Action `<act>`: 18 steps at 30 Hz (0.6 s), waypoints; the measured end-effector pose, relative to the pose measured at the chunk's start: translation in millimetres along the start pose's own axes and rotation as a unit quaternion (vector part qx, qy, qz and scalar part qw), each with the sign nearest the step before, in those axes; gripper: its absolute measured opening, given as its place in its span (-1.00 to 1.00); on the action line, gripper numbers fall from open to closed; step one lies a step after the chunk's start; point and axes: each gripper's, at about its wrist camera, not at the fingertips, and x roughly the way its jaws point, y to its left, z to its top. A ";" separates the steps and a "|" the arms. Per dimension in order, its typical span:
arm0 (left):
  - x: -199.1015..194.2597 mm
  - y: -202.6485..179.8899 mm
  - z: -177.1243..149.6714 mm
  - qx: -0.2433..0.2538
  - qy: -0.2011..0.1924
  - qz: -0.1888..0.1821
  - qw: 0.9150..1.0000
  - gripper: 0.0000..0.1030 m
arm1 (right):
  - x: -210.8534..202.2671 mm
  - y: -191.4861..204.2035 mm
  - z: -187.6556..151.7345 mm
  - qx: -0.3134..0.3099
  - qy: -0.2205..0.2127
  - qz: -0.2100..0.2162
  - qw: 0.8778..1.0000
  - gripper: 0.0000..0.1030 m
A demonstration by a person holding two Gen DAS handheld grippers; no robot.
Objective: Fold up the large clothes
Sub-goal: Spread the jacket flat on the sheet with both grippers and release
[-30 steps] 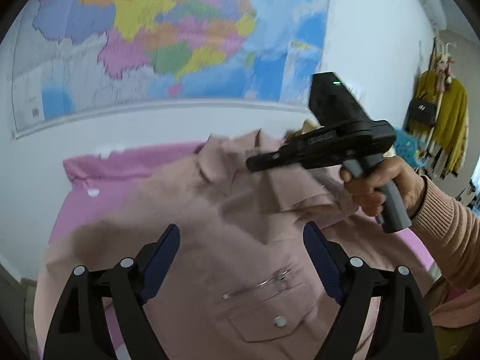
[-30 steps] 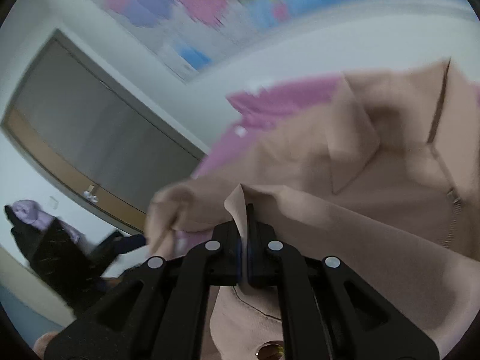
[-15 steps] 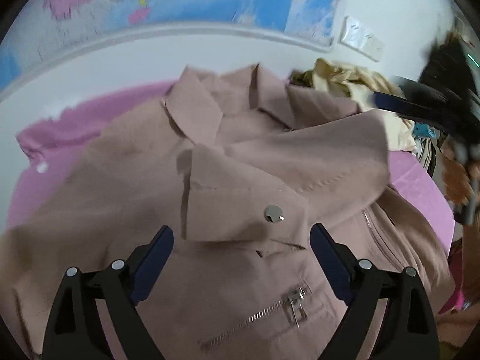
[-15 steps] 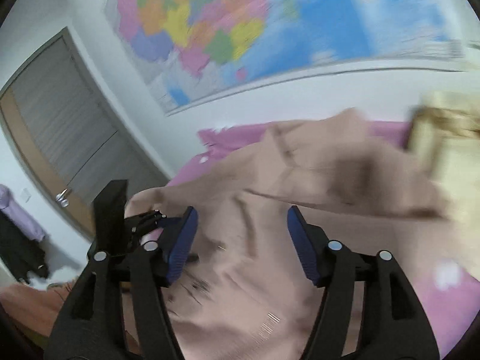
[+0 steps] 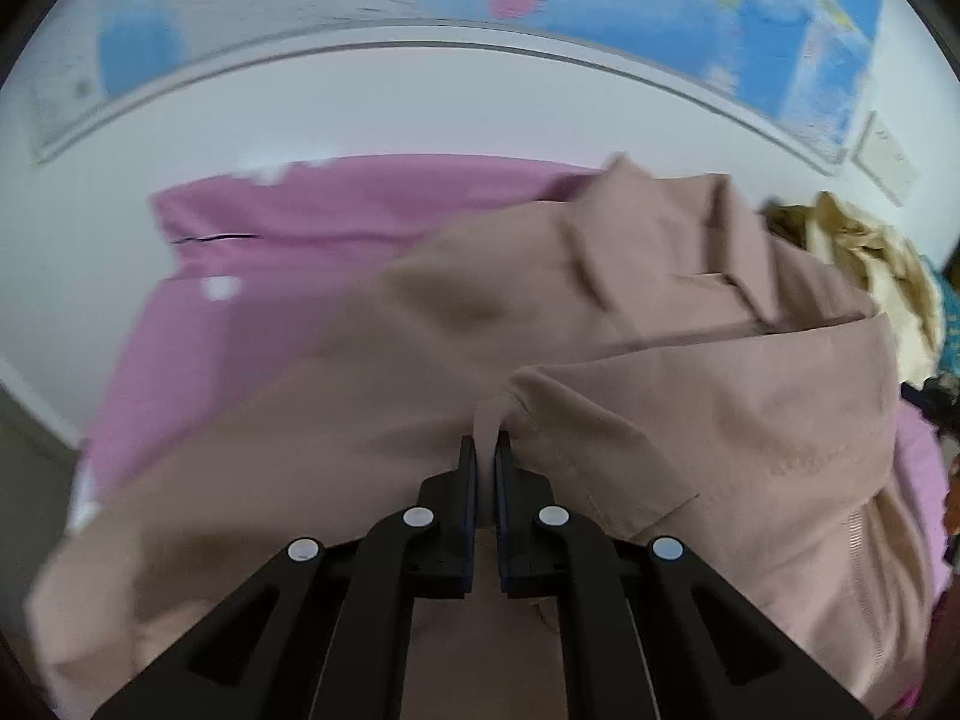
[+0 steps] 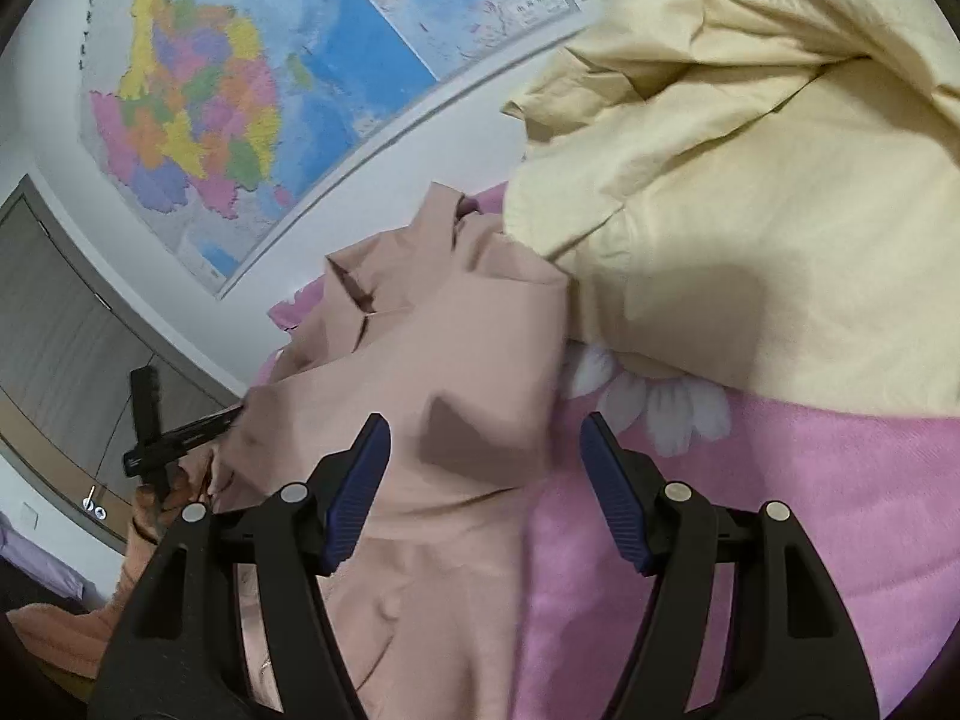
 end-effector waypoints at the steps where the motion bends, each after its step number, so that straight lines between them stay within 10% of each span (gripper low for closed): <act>1: -1.5 3.5 -2.0 0.002 0.002 0.009 1.000 -0.92 | 9.5 -2.4 2.5 0.001 0.006 -0.006 1.000 0.30; 7: 5.6 -1.8 -2.4 0.027 0.006 0.043 0.999 -0.90 | 69.6 -3.1 9.9 0.008 0.060 0.003 0.998 0.45; 11: 14.3 -15.3 0.0 0.051 -0.001 0.058 0.997 -0.90 | 87.2 2.0 15.4 0.005 0.085 0.019 0.996 -0.86; 18: 11.8 -23.6 12.5 0.068 -0.028 0.043 0.996 -0.69 | 41.8 10.3 34.7 -0.049 0.048 -0.074 0.995 -0.91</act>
